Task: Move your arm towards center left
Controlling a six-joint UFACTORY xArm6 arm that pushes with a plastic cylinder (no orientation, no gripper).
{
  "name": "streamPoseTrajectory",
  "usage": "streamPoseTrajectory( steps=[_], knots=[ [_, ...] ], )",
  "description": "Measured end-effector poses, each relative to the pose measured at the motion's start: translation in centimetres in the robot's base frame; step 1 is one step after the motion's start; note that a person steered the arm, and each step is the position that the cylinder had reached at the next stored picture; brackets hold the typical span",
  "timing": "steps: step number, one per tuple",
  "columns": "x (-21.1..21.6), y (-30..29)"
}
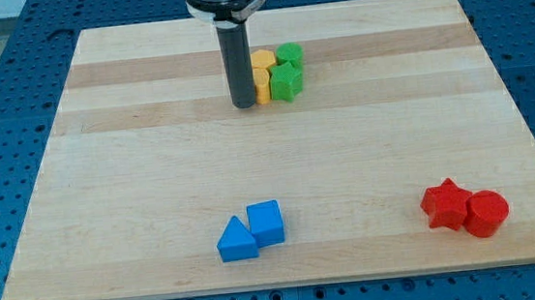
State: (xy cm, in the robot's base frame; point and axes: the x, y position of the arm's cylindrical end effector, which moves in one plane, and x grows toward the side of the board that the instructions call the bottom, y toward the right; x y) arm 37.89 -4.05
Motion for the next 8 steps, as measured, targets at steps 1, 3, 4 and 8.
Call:
streamPoseTrajectory(
  steps=[1, 3, 4, 8],
  knots=[
    [2.0, -0.3],
    [6.8, -1.8],
    [7.5, -1.8],
    [11.5, -7.7]
  ],
)
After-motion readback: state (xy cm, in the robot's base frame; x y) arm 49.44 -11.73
